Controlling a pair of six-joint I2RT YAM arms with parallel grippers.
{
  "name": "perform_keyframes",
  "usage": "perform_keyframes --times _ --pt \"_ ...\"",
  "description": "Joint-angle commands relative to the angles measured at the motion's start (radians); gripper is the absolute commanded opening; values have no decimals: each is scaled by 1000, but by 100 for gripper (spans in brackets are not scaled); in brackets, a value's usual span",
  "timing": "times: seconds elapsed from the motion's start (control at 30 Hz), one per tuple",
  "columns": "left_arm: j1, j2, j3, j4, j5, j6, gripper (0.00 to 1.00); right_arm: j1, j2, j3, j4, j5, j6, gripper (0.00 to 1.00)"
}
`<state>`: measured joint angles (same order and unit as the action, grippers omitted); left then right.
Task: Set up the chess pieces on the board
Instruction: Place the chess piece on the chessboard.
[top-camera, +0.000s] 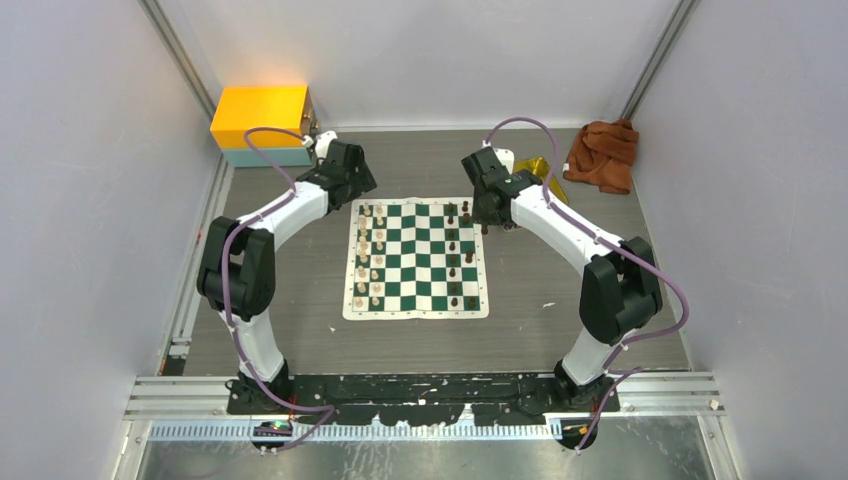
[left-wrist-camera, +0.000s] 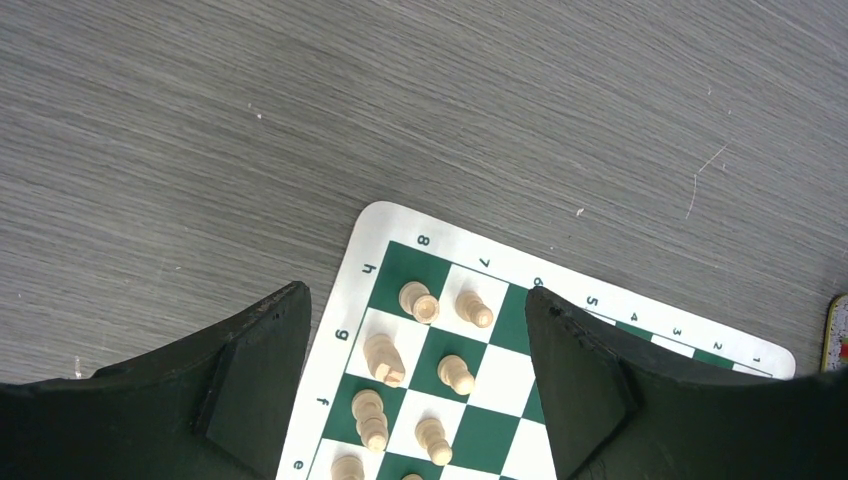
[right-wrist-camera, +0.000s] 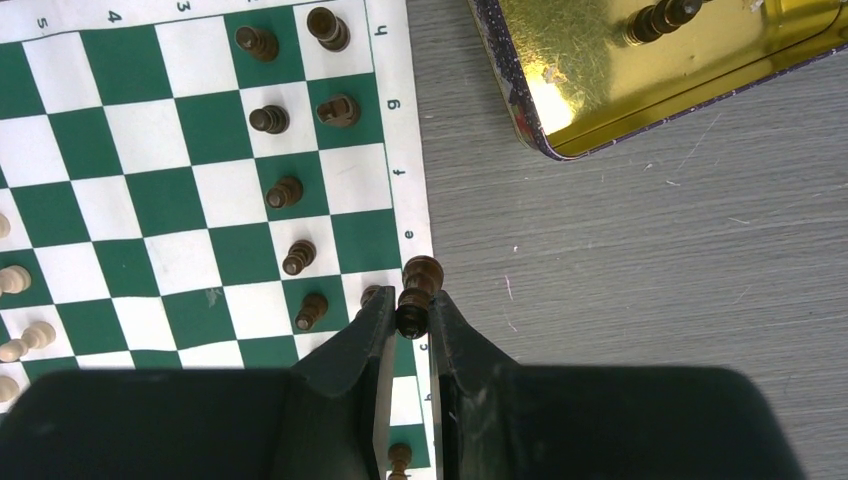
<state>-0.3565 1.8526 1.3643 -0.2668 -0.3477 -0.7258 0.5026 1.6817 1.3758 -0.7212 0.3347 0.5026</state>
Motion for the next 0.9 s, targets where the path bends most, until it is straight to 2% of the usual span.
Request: perform_keyframes --times 0.0,0.87 --pt "8 -38 1 25 -8 -1 79 7 -28 5 28 12 3 1" --pt "8 -35 -3 21 -11 -4 79 24 59 -41 107 -48 0 1"
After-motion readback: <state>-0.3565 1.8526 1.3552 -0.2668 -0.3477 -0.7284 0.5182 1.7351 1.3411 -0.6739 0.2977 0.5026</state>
